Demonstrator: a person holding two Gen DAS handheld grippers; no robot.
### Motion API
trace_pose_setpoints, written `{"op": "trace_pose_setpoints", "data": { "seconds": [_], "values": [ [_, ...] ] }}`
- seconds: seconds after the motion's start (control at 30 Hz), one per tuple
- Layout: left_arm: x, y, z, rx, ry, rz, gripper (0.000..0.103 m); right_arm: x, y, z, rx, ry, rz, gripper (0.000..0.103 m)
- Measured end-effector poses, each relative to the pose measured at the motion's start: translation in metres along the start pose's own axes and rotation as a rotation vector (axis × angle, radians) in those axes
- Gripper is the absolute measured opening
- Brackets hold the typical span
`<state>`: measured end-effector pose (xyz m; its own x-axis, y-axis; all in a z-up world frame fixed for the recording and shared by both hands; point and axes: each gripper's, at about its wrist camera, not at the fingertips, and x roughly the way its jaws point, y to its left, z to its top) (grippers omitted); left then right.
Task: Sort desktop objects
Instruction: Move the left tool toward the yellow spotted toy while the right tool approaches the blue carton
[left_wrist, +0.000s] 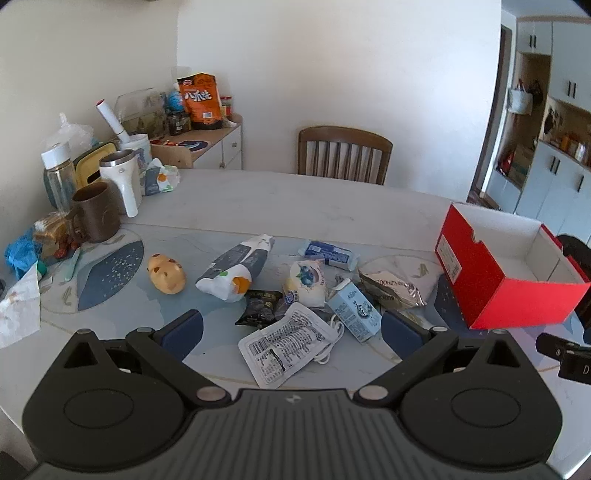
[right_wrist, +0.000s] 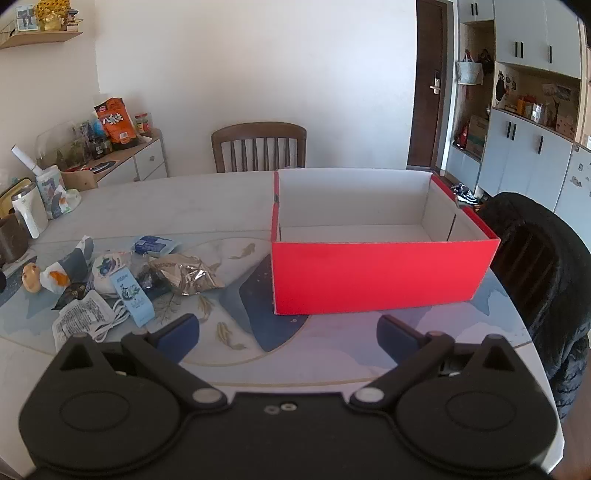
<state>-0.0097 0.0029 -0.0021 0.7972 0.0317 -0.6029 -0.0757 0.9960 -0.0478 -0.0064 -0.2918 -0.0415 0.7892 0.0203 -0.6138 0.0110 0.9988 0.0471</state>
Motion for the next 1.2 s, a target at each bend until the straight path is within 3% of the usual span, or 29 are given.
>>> {"op": "trace_pose_setpoints", "data": {
  "seconds": [0.4, 0.7, 1.2],
  "values": [
    [-0.001, 0.017, 0.000, 0.013, -0.048, 0.004, 0.103, -0.001, 0.008, 0.001, -0.012, -0.006, 0.001, 0.102],
    [0.021, 0.044, 0.009, 0.038, -0.015, -0.071, 0.103, 0.004, 0.032, 0.005, -0.010, -0.010, -0.039, 0.102],
    [0.069, 0.117, 0.039, 0.099, -0.046, -0.134, 0.103, 0.028, 0.115, 0.014, 0.018, -0.014, -0.081, 0.102]
  ]
}}
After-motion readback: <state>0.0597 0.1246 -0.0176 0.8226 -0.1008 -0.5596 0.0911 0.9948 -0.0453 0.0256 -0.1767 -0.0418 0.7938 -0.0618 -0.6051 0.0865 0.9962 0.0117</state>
